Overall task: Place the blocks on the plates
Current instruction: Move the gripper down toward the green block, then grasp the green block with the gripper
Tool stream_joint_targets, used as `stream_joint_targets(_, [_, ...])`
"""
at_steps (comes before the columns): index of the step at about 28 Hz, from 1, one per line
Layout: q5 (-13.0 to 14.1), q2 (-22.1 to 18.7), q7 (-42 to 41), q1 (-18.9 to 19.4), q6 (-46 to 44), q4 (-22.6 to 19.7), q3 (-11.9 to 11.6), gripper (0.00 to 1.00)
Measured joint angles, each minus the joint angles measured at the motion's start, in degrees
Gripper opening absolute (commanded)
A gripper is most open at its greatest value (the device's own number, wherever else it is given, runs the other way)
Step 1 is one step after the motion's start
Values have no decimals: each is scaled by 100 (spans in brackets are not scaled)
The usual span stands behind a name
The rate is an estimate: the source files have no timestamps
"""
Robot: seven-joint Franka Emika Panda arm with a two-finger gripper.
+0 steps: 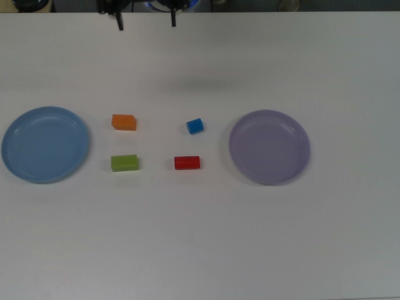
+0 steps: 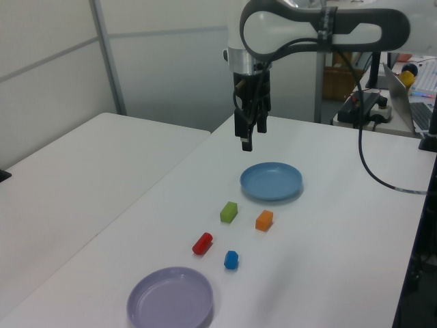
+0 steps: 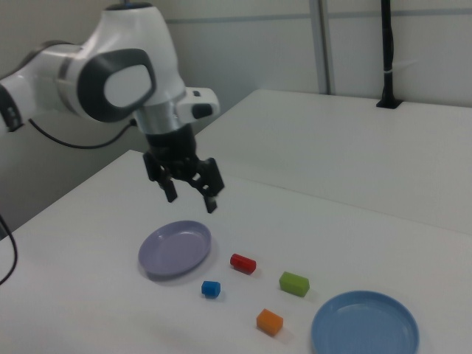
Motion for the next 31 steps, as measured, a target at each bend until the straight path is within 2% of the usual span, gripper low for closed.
stream_joint_targets(5, [0, 347, -163, -129, 286, -4, -11, 100])
stream_joint_targets(16, [-14, 1472, -253, -443, 1508, -23, -38, 100])
stream_joint_targets(23, [-288, 2074, -492, -514, 1965, -29, -39, 100])
stream_joint_targets(31, [-329, 2665, -859, -511, 2582, -28, -40, 100])
